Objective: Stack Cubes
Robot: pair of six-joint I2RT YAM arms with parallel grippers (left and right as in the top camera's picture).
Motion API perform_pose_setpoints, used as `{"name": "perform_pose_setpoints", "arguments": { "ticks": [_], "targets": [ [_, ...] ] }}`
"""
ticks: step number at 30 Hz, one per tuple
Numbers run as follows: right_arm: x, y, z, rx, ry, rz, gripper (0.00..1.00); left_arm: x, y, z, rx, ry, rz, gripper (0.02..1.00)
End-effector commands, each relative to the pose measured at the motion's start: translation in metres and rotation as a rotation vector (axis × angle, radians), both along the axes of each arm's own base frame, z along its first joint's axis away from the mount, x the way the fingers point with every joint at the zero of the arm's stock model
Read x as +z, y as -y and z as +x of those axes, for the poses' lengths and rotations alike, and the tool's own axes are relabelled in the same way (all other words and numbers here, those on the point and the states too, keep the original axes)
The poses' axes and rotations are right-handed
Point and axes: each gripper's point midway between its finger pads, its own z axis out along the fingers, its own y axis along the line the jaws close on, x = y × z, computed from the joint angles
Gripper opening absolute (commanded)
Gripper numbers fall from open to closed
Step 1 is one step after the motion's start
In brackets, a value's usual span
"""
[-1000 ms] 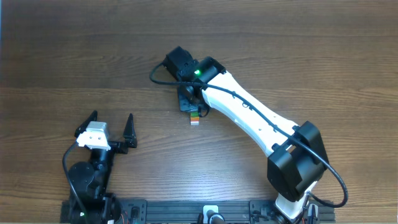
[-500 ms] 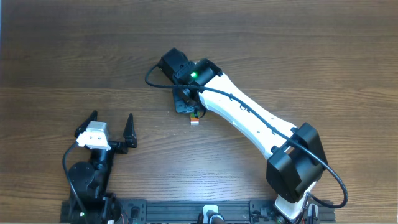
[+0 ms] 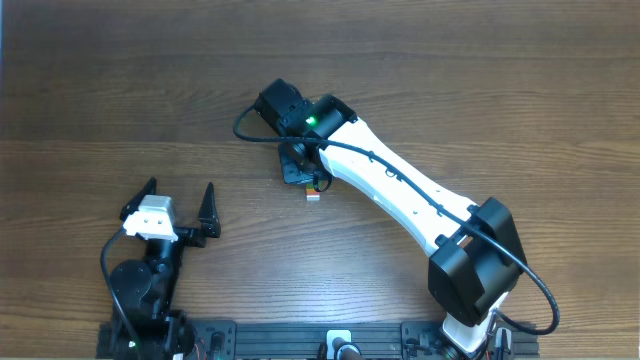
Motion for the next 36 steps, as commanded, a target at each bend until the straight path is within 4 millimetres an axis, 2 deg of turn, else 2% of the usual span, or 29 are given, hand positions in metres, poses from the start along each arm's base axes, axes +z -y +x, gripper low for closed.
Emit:
{"name": "perform_pose_setpoints", "arguments": {
  "ticks": [1,16,17,19,22,36],
  "targets": [
    [-0.0012,-0.0062,0.0026,0.004,0.004,0.0,0.012,-0.0026,0.0022,-0.0001,-0.012,-0.001,0.011,1.0],
    [-0.0076,-0.0063,0.0032,0.004,-0.006,-0.01,0.014,-0.0026,0.0022,-0.0001,-0.012,-0.001,0.011,1.0],
    [-0.0076,-0.0063,0.0031,0.004,-0.007,-0.009,0.025,-0.0026,0.0022,-0.0001,-0.012,-0.001,0.011,1.0],
    [-0.0076,-0.0063,0.0032,0.004,-0.006,-0.01,0.11,-0.0026,0.0022,-0.0001,-0.011,-0.001,0.011,1.0],
    [-0.0077,-0.0061,0.0029,0.004,-0.008,-0.01,0.165,-0.0026,0.0022,-0.0001,-0.011,-0.001,0.011,1.0],
    [-0.008,-0.0042,0.0009,0.005,-0.016,-0.018,0.15,-0.0026,0.0022,-0.0001,-0.012,-0.001,0.011,1.0]
  ]
}}
